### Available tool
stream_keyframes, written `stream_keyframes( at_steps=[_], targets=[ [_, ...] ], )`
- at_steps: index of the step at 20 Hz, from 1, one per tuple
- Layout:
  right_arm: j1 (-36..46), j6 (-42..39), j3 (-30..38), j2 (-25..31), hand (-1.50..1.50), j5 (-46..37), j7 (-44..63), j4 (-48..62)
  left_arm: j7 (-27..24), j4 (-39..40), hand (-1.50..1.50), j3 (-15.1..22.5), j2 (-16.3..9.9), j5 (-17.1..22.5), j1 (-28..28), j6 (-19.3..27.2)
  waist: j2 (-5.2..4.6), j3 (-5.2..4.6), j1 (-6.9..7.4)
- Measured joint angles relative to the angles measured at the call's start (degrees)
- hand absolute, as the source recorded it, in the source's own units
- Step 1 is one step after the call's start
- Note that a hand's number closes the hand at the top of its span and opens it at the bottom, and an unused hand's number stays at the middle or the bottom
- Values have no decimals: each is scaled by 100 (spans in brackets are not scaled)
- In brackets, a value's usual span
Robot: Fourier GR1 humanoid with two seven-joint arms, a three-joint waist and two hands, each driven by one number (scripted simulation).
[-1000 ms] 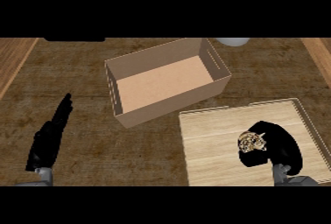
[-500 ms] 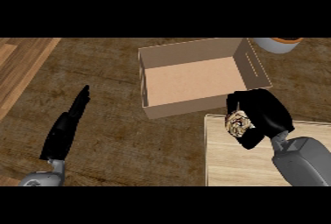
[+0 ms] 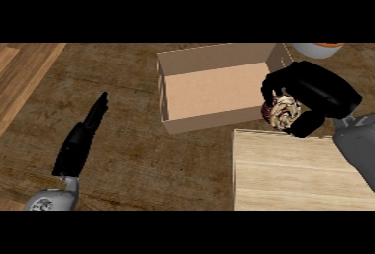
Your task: Pick the cupcake from the tray and place it in the cardboard box
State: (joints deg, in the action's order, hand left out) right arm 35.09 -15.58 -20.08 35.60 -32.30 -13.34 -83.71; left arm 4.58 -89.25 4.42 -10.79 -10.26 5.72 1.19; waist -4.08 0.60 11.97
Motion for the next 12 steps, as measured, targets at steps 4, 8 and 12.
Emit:
stream_keyframes(
  at_steps=[4,8,12],
  targets=[
    [405,-343,385,-66,150,842,-1185,463,8,34,0,9,32,-33,49,41,3,-2,-56],
    [831,-917,675,-72,150,1541,-2287,1095,58,88,0,-42,15,-31,105,54,30,-15,-128],
    [1357,-1138,763,-52,150,1970,-2745,1769,87,160,0,-92,8,-33,138,77,75,-33,-206]
  ],
)
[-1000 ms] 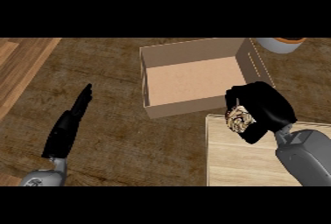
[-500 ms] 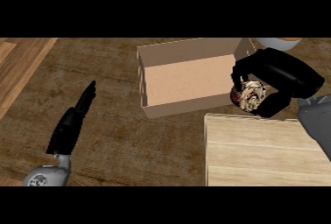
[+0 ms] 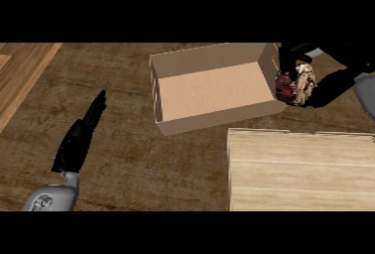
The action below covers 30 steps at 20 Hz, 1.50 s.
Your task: Pick the cupcake from the tray and place it in the cardboard box
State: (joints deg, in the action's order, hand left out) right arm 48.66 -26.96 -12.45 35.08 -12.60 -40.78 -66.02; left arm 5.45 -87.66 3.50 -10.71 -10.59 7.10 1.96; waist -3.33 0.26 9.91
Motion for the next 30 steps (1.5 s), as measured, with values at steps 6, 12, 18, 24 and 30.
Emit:
stream_keyframes(
  at_steps=[6,12,18,24,30],
  targets=[
    [888,-49,-221,-164,150,196,-160,967,-31,110,0,-41,15,-38,-28,61,62,-19,-107],
    [1689,52,-685,-724,150,28,-236,1848,-7,156,0,-156,-35,-9,-45,70,124,-27,-265],
    [2162,304,-1227,-1466,150,-344,-394,2665,-26,162,0,-233,-52,0,-143,99,161,-30,-397],
    [2437,736,-1677,-2255,150,-850,-620,3571,-135,164,0,-276,-23,7,-284,131,186,-32,-505],
    [2495,1010,-1819,-2958,-150,-1132,-750,4574,-55,112,0,-306,-38,5,-309,115,190,-30,-560]
  ],
)
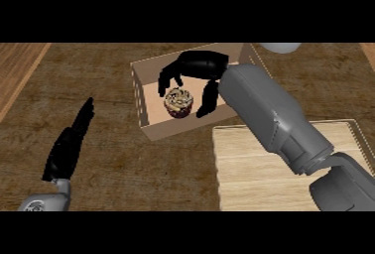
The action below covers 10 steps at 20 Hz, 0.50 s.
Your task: Pick the cupcake from the tray and place it in the cardboard box
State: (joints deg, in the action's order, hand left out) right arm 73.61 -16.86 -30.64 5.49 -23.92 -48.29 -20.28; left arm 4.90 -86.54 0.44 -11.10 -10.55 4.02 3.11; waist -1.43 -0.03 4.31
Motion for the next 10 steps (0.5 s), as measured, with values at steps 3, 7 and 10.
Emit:
stream_keyframes(
  at_steps=[3,7,10],
  targets=[
    [143,-8,89,-230,-150,12,-46,385,-5,-53,0,38,44,-39,-65,32,3,1,-8],
    [254,-142,462,-430,-150,359,3,709,59,-81,0,-2,18,-22,17,11,-9,1,9],
    [349,-266,939,-475,-150,816,148,894,55,-80,0,-13,14,-17,48,0,-22,2,15]
  ],
)
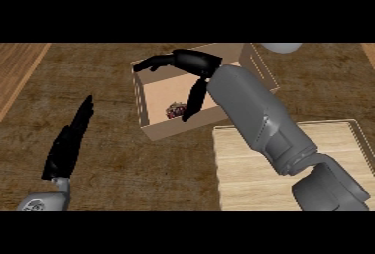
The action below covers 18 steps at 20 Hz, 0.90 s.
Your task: Pick the cupcake from the tray and place it in the cardboard box
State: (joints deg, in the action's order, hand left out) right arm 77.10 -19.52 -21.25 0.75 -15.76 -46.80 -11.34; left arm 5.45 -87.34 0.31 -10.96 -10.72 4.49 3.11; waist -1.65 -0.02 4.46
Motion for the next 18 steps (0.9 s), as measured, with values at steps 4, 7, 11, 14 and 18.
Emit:
stream_keyframes(
  at_steps=[4,7,11,14,18],
  targets=[
    [141,-376,598,125,-150,586,273,248,2,-43,0,1,-14,0,-23,-21,-18,1,36],
    [318,-726,1043,324,-150,1030,604,405,-33,-19,0,19,5,-8,-8,-25,-49,0,67],
    [487,-920,1532,690,-150,1493,1009,604,-28,-24,0,33,4,1,72,-60,-107,2,149],
    [555,-995,1785,1078,-150,1722,1232,720,-33,-56,0,80,22,-17,101,-74,-162,4,230],
    [589,-1136,2023,1496,-150,1941,1456,818,-40,-101,0,135,54,-33,170,-83,-248,10,355]
  ],
)
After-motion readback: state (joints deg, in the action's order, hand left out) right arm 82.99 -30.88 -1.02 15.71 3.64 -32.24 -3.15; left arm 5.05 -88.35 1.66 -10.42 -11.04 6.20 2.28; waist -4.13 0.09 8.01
